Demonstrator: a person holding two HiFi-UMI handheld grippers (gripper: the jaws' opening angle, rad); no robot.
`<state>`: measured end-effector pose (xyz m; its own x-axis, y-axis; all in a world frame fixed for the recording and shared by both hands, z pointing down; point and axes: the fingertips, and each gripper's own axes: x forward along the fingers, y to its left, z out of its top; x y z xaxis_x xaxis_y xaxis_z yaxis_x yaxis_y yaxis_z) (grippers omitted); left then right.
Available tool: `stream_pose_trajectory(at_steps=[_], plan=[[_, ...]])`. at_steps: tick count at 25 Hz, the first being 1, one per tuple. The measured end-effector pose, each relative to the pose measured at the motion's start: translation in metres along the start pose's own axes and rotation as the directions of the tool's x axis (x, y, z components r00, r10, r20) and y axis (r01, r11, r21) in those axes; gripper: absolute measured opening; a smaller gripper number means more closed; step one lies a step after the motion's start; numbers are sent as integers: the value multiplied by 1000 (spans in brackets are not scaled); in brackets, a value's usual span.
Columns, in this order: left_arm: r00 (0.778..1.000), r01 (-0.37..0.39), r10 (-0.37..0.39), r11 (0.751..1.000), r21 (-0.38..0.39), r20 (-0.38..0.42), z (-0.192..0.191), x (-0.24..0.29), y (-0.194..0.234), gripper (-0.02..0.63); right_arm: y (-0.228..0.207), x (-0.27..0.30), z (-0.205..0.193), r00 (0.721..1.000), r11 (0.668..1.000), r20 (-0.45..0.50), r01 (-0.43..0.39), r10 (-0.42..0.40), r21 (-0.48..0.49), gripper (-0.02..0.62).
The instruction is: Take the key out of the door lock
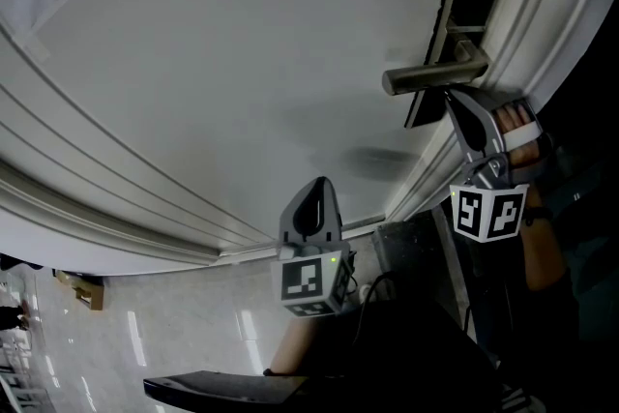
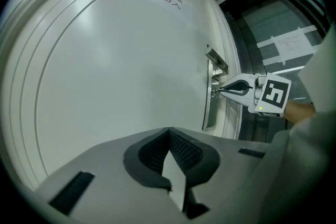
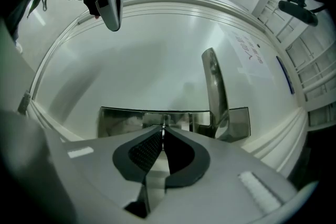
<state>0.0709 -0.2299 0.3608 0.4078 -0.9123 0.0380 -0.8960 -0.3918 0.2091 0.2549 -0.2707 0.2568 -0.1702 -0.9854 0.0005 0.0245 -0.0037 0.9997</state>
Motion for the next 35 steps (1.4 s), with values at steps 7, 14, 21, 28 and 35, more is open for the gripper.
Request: stream_pose_trajectory(at_steps=[7, 14, 21, 28, 35], plan=[[1000, 13, -13, 1000, 9, 3, 1, 3, -6, 0, 0, -7, 1, 1000, 1000, 11, -5, 5, 14, 9], [1000, 27, -27, 999, 19, 10, 4, 0, -16, 0, 0, -8, 0, 1000, 1000, 6, -2, 2, 19, 9], [1000, 20, -20, 1000, 13, 12, 4, -1, -12, 0, 0, -8, 0, 1000, 1000, 1, 2, -2, 17, 11], [1000, 25, -25, 1000, 17, 10, 4, 0, -12, 0, 0, -9, 0, 1000, 1000, 0, 2, -2, 12, 9], [1000, 21, -21, 1000, 21, 9, 5, 1, -9, 0, 1, -9, 0, 1000, 1000, 0, 3, -3, 8, 9]])
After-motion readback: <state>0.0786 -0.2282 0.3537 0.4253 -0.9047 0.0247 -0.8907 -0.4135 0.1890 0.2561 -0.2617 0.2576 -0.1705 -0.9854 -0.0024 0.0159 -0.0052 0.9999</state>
